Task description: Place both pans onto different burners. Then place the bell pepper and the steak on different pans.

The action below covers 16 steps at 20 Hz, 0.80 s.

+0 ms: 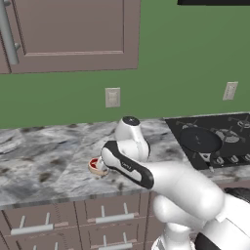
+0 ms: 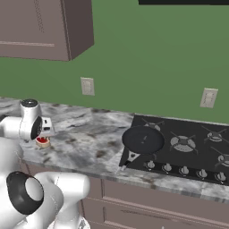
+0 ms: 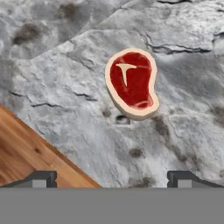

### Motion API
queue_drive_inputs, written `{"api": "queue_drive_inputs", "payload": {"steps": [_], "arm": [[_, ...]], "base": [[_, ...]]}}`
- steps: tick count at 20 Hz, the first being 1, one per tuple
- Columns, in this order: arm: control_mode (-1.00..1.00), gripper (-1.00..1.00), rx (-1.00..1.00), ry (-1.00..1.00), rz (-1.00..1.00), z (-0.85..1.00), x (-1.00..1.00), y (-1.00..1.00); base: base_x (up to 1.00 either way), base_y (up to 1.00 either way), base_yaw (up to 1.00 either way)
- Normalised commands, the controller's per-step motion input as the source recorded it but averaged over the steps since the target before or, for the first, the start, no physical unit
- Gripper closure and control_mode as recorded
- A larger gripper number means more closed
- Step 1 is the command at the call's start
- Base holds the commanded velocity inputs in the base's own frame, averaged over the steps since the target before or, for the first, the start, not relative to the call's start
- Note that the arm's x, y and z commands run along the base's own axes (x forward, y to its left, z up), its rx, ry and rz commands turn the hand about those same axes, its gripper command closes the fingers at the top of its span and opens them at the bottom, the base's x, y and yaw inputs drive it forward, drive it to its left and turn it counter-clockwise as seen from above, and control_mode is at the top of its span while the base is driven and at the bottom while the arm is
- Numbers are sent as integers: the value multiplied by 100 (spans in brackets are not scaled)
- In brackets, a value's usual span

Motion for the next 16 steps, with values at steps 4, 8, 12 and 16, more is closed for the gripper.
{"api": "queue_drive_inputs", "payload": {"steps": [4,8,12,16], "arm": [[-100,-100,-1,3,0,-26,33,9],[-100,-100,-1,2,0,-25,32,15],[-100,-100,-2,1,0,-25,31,14],[-100,-100,-1,0,0,-23,33,11]], "base": [[0,0,0],[0,0,0],[0,0,0],[0,0,0]]}}
